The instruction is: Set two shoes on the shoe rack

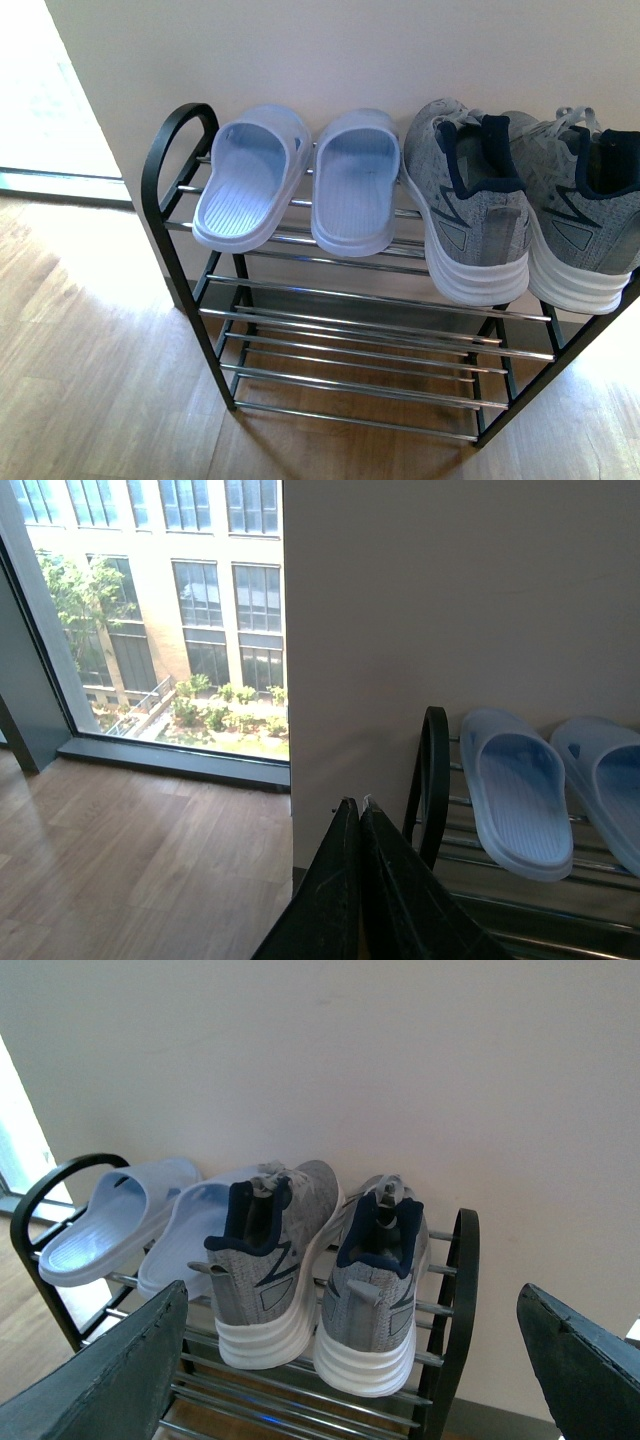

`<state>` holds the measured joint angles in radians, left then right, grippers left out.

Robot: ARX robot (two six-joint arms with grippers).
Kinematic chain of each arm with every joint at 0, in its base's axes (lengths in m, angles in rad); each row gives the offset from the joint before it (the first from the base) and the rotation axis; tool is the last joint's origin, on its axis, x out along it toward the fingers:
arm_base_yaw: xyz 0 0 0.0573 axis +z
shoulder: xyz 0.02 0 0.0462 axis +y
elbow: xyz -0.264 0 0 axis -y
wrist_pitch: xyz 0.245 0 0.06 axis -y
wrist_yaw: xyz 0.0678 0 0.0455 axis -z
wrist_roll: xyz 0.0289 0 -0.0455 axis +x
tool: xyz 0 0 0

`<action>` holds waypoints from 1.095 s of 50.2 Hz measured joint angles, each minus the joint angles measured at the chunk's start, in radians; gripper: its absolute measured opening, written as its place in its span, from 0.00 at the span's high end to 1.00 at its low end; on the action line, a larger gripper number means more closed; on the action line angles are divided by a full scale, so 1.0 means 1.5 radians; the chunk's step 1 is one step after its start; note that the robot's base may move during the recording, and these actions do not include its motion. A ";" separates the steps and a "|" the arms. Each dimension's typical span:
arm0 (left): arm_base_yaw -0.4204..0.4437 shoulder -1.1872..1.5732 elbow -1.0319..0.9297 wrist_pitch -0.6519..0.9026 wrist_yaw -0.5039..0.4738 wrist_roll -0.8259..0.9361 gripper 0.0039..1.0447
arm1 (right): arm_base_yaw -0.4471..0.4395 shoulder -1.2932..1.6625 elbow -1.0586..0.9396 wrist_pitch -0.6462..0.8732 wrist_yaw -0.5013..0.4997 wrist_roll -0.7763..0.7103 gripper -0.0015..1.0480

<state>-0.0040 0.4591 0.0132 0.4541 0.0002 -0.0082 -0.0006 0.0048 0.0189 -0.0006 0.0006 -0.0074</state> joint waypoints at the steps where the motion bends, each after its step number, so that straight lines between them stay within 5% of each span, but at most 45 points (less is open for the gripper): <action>1: 0.000 -0.011 0.000 -0.010 0.000 0.000 0.99 | 0.000 0.000 0.000 0.000 0.000 0.000 0.09; 36: 0.000 -0.192 0.000 -0.188 0.000 0.000 0.99 | 0.000 0.000 0.000 0.000 0.000 0.000 0.09; 41: 0.000 -0.270 0.000 -0.288 0.000 0.000 0.99 | 0.000 0.000 0.000 0.000 0.000 0.000 0.09; 55: 0.001 -0.295 0.000 -0.303 0.000 0.000 0.99 | 0.000 0.000 0.000 0.000 0.000 0.000 0.09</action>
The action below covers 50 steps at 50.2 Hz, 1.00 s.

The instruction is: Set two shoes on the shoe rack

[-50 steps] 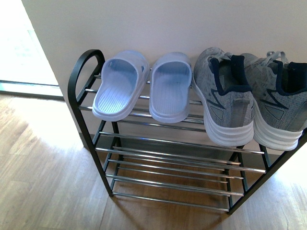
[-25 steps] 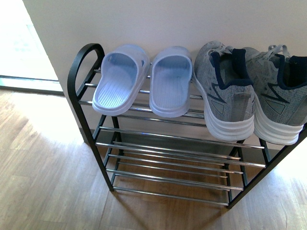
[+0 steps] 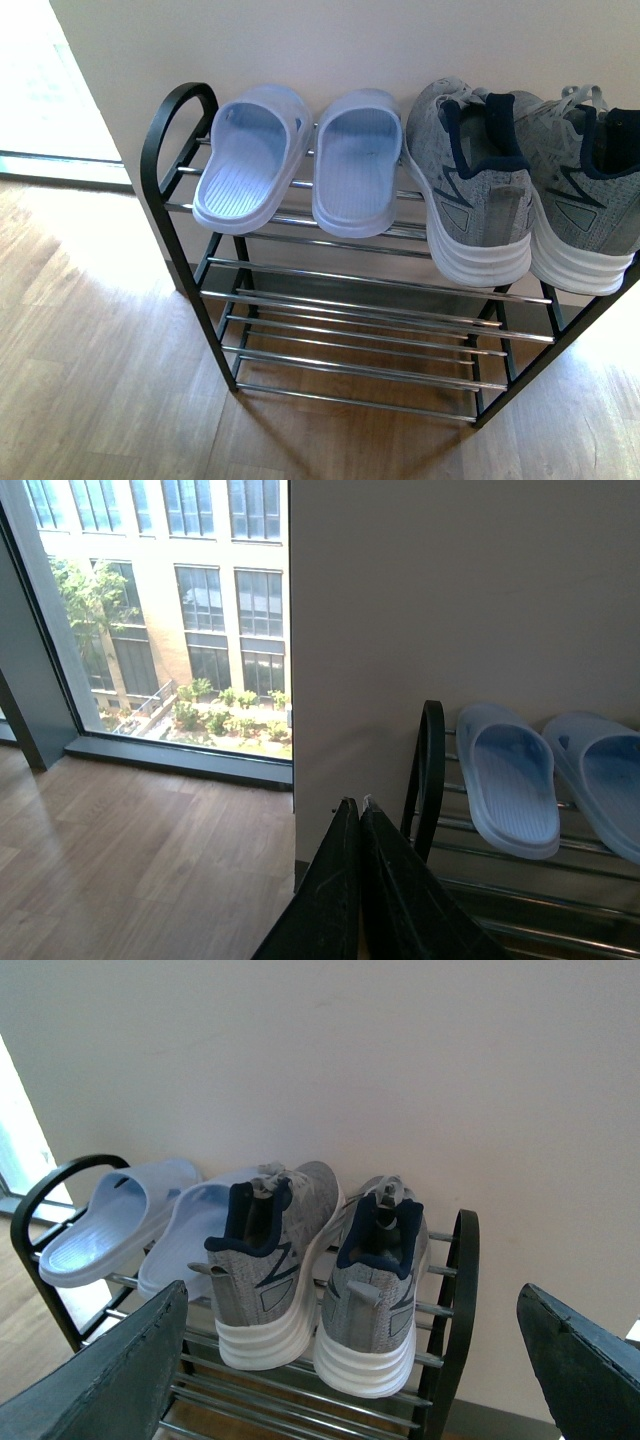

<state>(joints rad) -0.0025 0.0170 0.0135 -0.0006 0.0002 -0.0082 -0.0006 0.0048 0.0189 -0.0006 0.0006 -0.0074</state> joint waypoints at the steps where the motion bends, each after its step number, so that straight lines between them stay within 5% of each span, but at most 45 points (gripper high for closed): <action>1: 0.000 0.000 0.000 0.000 0.000 0.000 0.98 | 0.000 0.000 0.000 0.000 0.000 0.000 0.09; 16: 0.000 0.000 0.000 0.000 0.000 0.000 0.35 | 0.000 0.000 0.000 0.000 0.000 0.000 0.09; 25: 0.000 0.000 0.000 0.000 0.000 0.000 0.10 | 0.000 0.000 0.000 0.000 0.000 0.000 0.09; 50: 0.000 -0.001 0.000 0.000 0.000 0.002 0.09 | 0.000 0.000 0.000 0.000 0.000 0.000 0.09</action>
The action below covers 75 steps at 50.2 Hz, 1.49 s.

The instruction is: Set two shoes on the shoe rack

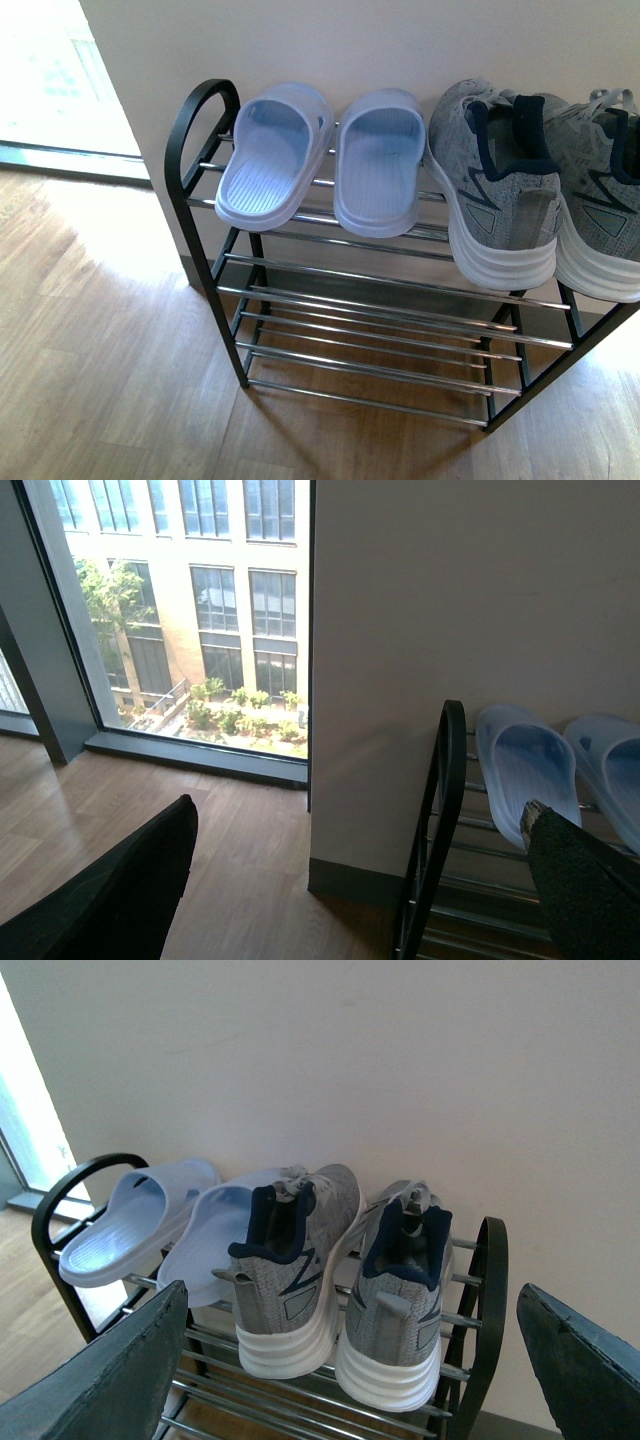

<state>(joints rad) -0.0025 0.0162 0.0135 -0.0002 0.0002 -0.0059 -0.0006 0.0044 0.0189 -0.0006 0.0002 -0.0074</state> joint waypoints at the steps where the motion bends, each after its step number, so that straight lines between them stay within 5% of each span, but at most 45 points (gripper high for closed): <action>1: 0.000 0.000 0.000 0.000 0.000 0.000 0.09 | 0.000 0.000 0.000 0.000 0.000 0.000 0.09; 75: 0.001 0.000 0.000 0.000 0.000 0.001 0.09 | 0.000 0.000 0.000 0.000 0.000 0.000 0.09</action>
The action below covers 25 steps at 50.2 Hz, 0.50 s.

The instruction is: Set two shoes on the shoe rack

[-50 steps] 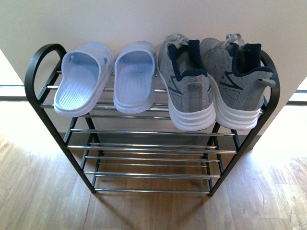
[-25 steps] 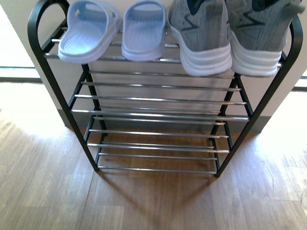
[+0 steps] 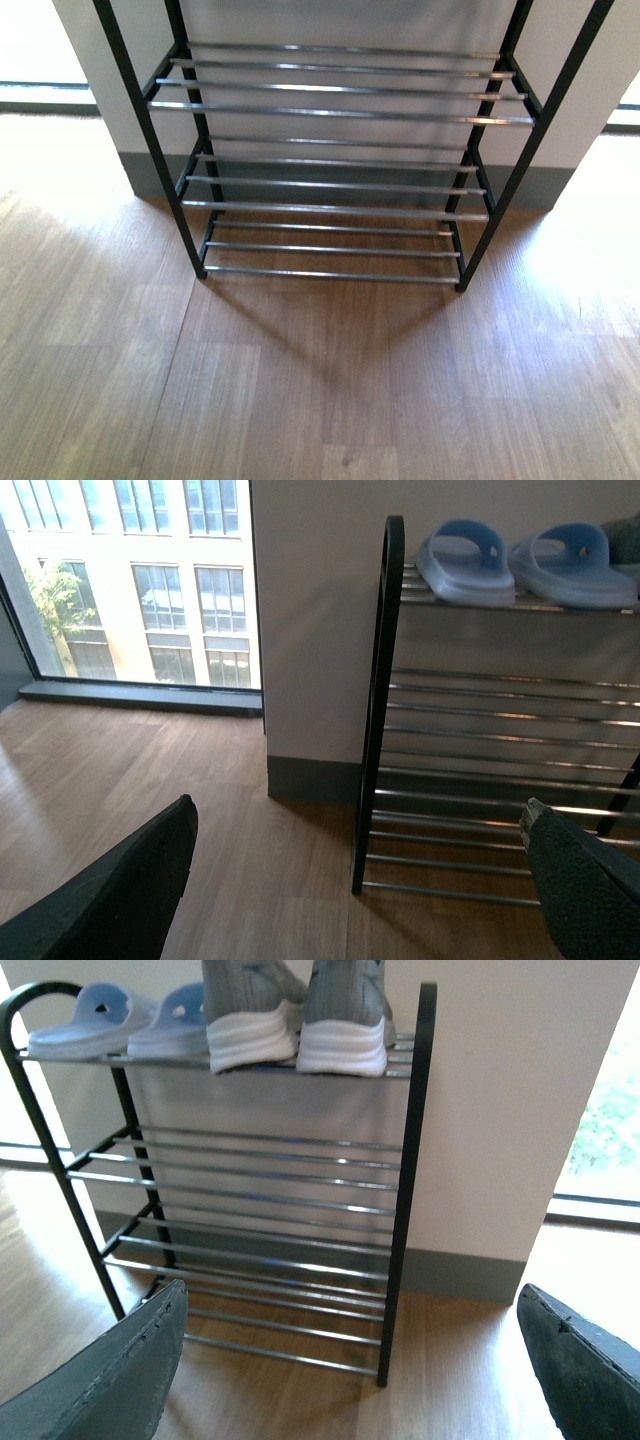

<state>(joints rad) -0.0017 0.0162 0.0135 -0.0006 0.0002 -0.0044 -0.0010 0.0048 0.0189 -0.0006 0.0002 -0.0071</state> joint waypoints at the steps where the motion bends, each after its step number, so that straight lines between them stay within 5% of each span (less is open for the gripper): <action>1: 0.000 0.000 0.000 0.000 0.000 0.000 0.09 | 0.000 0.000 0.000 0.000 0.000 0.000 0.09; 25: 0.000 0.000 0.000 0.000 0.001 0.000 0.09 | 0.000 0.000 0.000 0.000 0.002 0.000 0.09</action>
<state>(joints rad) -0.0017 0.0162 0.0135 -0.0006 0.0010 -0.0044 -0.0006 0.0044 0.0189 -0.0006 0.0036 -0.0067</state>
